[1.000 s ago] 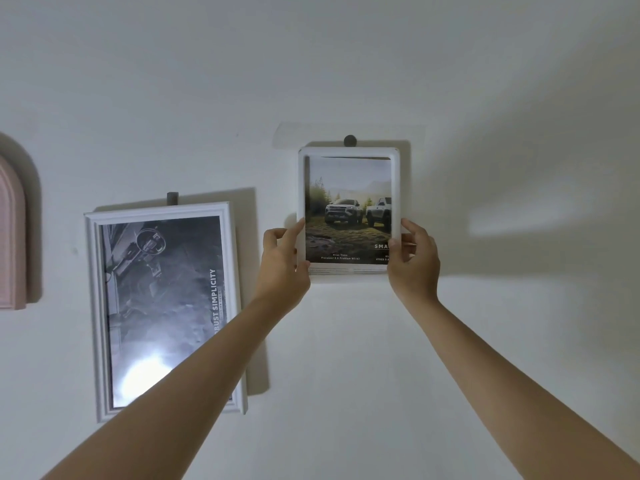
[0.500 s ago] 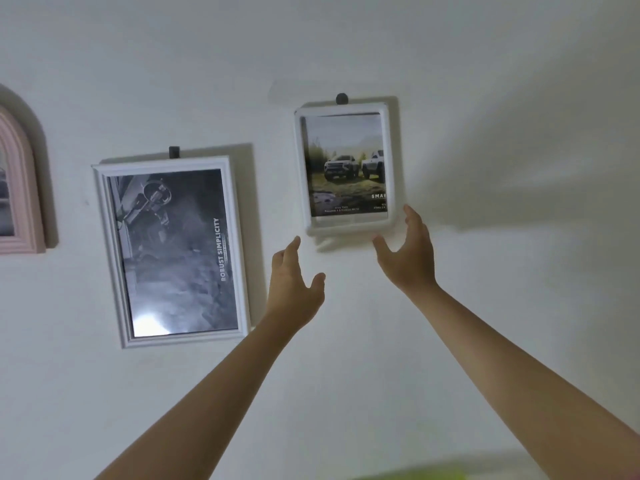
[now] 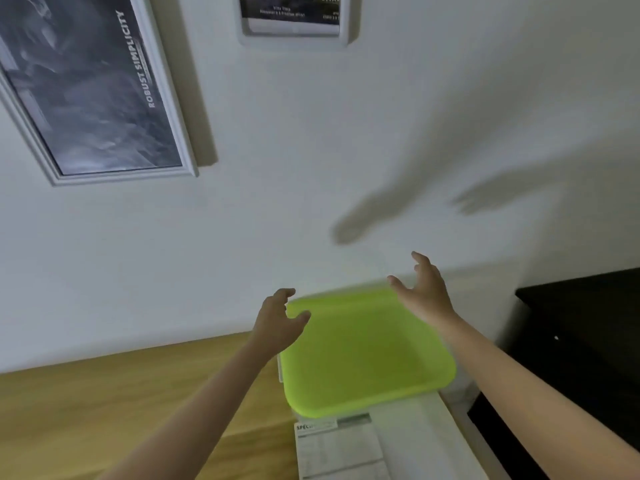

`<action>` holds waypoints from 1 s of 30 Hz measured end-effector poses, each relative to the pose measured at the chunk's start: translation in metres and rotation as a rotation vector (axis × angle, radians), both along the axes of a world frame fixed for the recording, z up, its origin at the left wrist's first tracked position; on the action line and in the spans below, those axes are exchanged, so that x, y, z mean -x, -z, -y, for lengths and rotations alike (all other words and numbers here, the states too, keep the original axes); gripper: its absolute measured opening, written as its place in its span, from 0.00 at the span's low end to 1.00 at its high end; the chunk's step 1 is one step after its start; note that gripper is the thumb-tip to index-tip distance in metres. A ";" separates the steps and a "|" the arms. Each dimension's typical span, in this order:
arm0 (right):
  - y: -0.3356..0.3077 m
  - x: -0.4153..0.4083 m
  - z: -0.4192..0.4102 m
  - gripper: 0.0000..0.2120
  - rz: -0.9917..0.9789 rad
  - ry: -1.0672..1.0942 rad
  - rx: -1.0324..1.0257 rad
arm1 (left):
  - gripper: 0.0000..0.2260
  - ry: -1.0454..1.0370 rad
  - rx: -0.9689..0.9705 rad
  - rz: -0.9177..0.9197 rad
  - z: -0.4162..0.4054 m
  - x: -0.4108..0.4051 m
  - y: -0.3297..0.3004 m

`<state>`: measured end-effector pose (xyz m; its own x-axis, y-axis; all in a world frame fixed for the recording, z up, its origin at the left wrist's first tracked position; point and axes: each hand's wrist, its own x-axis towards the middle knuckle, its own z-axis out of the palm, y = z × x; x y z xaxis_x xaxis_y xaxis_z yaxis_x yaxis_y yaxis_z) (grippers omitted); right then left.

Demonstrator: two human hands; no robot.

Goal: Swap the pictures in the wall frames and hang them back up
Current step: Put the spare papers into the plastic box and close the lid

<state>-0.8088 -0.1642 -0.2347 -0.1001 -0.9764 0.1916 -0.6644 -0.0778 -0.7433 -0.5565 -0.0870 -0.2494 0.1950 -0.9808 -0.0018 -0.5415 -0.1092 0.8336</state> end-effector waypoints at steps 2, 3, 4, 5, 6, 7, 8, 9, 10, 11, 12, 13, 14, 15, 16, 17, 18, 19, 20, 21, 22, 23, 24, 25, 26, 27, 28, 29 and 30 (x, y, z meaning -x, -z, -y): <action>0.037 0.023 -0.010 0.33 -0.082 0.037 -0.109 | 0.26 -0.020 -0.111 0.013 -0.011 0.002 0.035; 0.052 0.034 -0.015 0.33 -0.109 0.053 -0.170 | 0.26 -0.029 -0.162 0.019 -0.017 0.002 0.049; 0.066 0.043 -0.019 0.33 -0.132 0.066 -0.228 | 0.27 -0.039 -0.207 0.030 -0.023 0.003 0.061; 0.079 0.051 -0.023 0.34 -0.151 0.077 -0.282 | 0.27 -0.043 -0.249 0.046 -0.028 0.004 0.071; 0.091 0.058 -0.026 0.35 -0.168 0.089 -0.327 | 0.27 -0.040 -0.283 0.065 -0.032 0.005 0.079; 0.101 0.064 -0.029 0.35 -0.183 0.101 -0.362 | 0.27 -0.030 -0.314 0.081 -0.037 0.007 0.084; 0.110 0.069 -0.032 0.36 -0.196 0.113 -0.383 | 0.27 -0.015 -0.341 0.089 -0.041 0.010 0.089; 0.118 0.072 -0.033 0.36 -0.204 0.123 -0.395 | 0.26 -0.003 -0.360 0.087 -0.044 0.013 0.091; 0.123 0.074 -0.034 0.36 -0.203 0.129 -0.402 | 0.26 0.003 -0.372 0.087 -0.047 0.016 0.093; 0.127 0.075 -0.035 0.36 -0.193 0.132 -0.408 | 0.25 0.001 -0.376 0.091 -0.048 0.019 0.095; 0.130 0.074 -0.035 0.36 -0.178 0.132 -0.413 | 0.25 -0.010 -0.373 0.093 -0.048 0.021 0.097; 0.133 0.073 -0.034 0.36 -0.165 0.133 -0.416 | 0.25 -0.023 -0.368 0.089 -0.048 0.022 0.098; 0.136 0.072 -0.034 0.36 -0.159 0.133 -0.417 | 0.25 -0.033 -0.365 0.086 -0.047 0.024 0.098; 0.138 0.071 -0.033 0.37 -0.158 0.132 -0.417 | 0.25 -0.039 -0.360 0.078 -0.046 0.025 0.098; 0.140 0.069 -0.032 0.37 -0.160 0.131 -0.419 | 0.25 -0.047 -0.363 0.064 -0.045 0.025 0.098; 0.142 0.068 -0.031 0.37 -0.159 0.133 -0.424 | 0.26 -0.057 -0.373 0.041 -0.044 0.025 0.098; 0.143 0.067 -0.030 0.37 -0.151 0.140 -0.430 | 0.26 -0.071 -0.378 0.015 -0.043 0.024 0.098; 0.145 0.066 -0.029 0.37 -0.139 0.151 -0.431 | 0.26 -0.086 -0.380 -0.007 -0.043 0.023 0.099; 0.146 0.065 -0.028 0.37 -0.128 0.164 -0.428 | 0.26 -0.103 -0.377 -0.024 -0.044 0.022 0.099; 0.147 0.065 -0.028 0.36 -0.117 0.177 -0.422 | 0.26 -0.121 -0.371 -0.030 -0.044 0.020 0.100; 0.149 0.065 -0.028 0.36 -0.103 0.189 -0.414 | 0.25 -0.136 -0.361 -0.029 -0.045 0.019 0.102; 0.150 0.064 -0.029 0.35 -0.080 0.201 -0.406 | 0.25 -0.150 -0.351 -0.041 -0.045 0.016 0.104; 0.152 0.064 -0.029 0.35 -0.051 0.213 -0.399 | 0.25 -0.161 -0.344 -0.072 -0.045 0.015 0.105; 0.153 0.064 -0.029 0.35 -0.017 0.226 -0.391 | 0.25 -0.166 -0.341 -0.116 -0.045 0.013 0.106; 0.155 0.065 -0.029 0.35 0.011 0.236 -0.385 | 0.24 -0.169 -0.337 -0.158 -0.045 0.011 0.107; 0.155 0.066 -0.029 0.36 0.033 0.241 -0.380 | 0.24 -0.174 -0.334 -0.192 -0.045 0.009 0.107; 0.155 0.067 -0.028 0.37 0.045 0.244 -0.380 | 0.23 -0.182 -0.331 -0.217 -0.044 0.007 0.107; 0.154 0.068 -0.027 0.37 0.054 0.246 -0.386 | 0.22 -0.188 -0.330 -0.242 -0.043 0.005 0.107; 0.153 0.069 -0.026 0.37 0.060 0.251 -0.393 | 0.21 -0.194 -0.326 -0.268 -0.042 0.003 0.106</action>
